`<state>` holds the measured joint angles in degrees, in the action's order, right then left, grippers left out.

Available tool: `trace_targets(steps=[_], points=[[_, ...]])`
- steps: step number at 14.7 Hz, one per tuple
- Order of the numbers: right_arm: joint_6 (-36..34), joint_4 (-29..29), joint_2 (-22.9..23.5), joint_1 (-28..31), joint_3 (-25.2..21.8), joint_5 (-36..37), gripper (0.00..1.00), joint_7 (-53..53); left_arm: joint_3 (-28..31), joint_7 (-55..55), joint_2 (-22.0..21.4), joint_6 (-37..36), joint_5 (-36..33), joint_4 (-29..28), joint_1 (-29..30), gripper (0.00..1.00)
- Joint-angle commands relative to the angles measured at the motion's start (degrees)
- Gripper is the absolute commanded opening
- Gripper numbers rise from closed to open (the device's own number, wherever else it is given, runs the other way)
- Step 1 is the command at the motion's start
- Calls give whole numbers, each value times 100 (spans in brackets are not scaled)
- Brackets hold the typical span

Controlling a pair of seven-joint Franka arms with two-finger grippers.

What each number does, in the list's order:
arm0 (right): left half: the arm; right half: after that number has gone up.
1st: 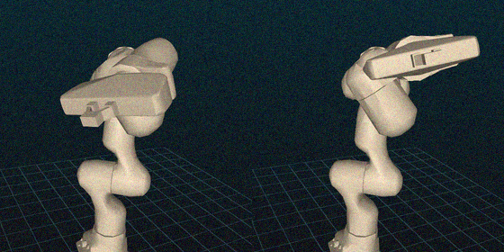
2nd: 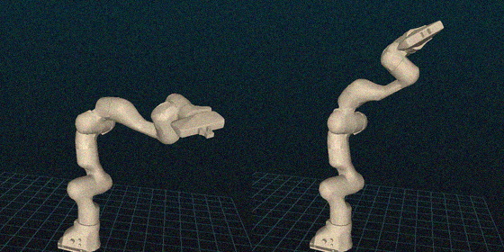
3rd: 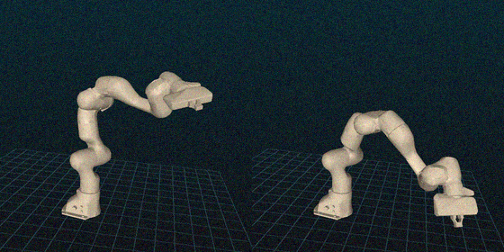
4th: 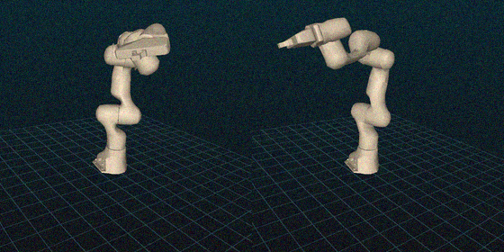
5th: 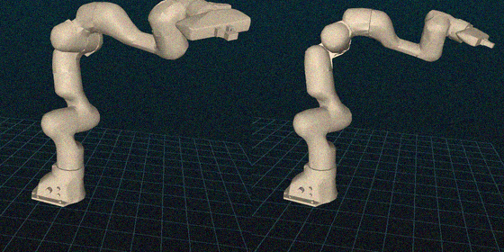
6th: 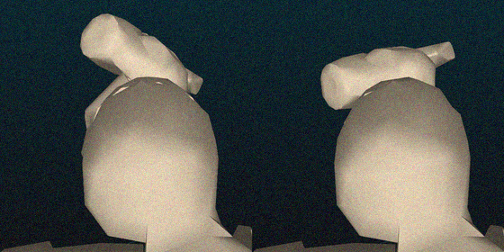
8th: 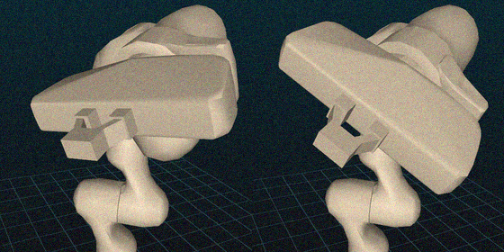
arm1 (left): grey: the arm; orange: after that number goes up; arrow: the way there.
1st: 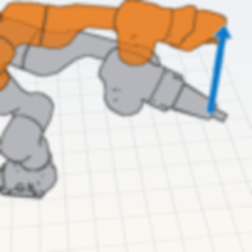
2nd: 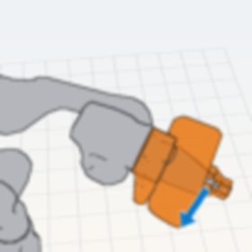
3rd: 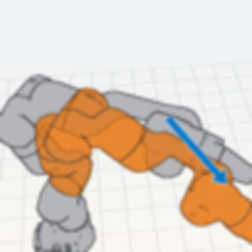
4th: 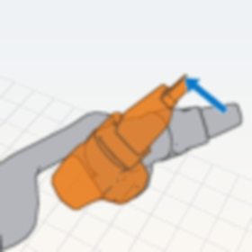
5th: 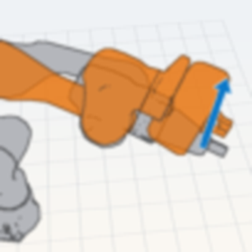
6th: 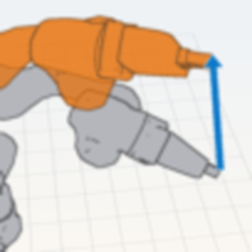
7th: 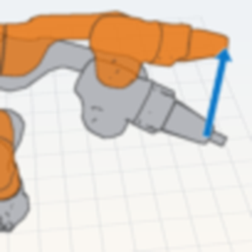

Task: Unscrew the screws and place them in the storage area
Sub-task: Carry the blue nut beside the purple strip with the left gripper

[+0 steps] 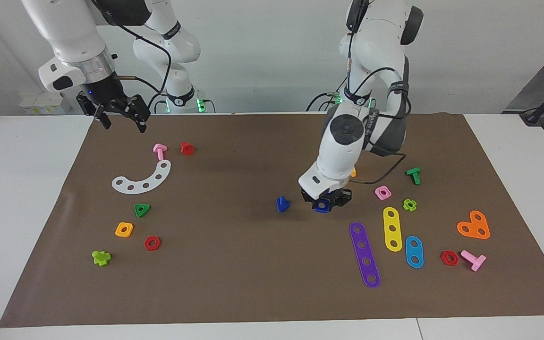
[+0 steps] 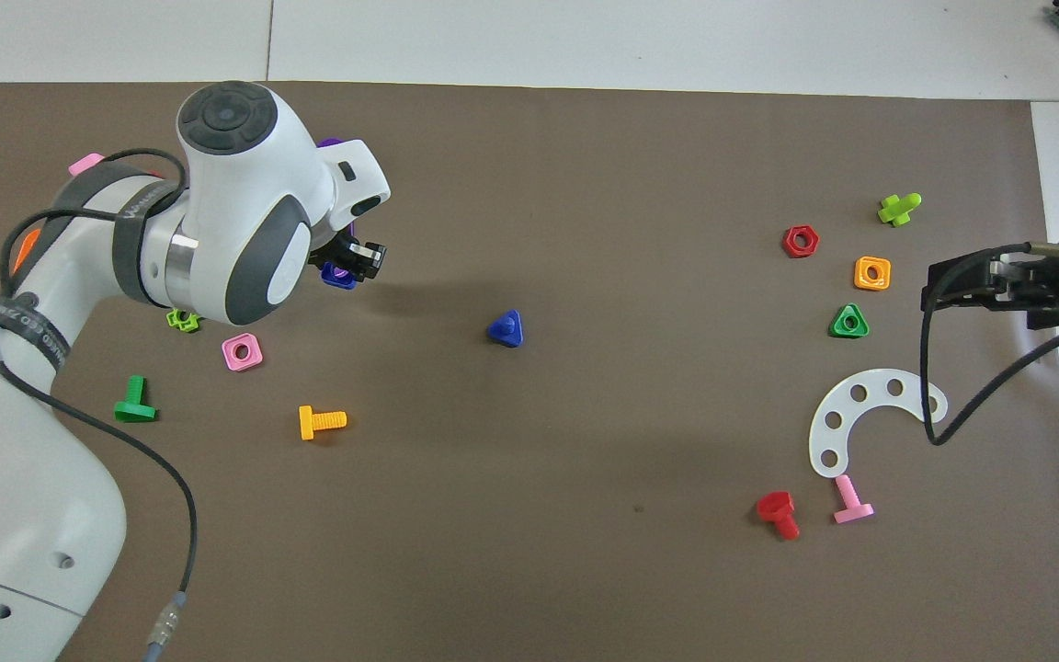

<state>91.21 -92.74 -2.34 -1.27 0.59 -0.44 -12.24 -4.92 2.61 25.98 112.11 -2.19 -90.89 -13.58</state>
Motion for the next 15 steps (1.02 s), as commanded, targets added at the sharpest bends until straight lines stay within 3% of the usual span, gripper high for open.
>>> trace_targets(steps=[1, 4, 7, 8, 12, 15], points=[[-95, 36, -3, 30, 20, -105, 100, -24, -35, 581, -506, 573, 122, -1051, 224, 43], [-95, 36, -3, 30, 20, -105, 100, -24, -35, 609, -638, 1110, 122, -1562, 225, 46], [-95, 36, -3, 30, 20, -105, 100, -24, -35, 600, -700, 1471, 122, -1774, 207, 95], [-95, 36, -3, 39, 11, -105, 100, -24, -35, 609, -691, 1445, 122, -1722, 216, 100], [-95, 36, -3, 30, 20, -105, 100, -24, -87, 678, -787, 938, 209, -1336, 601, 100], [-104, 36, -3, 39, 3, -105, 100, -59, -35, 1485, -1260, 348, 884, -1229, 1233, 100]])
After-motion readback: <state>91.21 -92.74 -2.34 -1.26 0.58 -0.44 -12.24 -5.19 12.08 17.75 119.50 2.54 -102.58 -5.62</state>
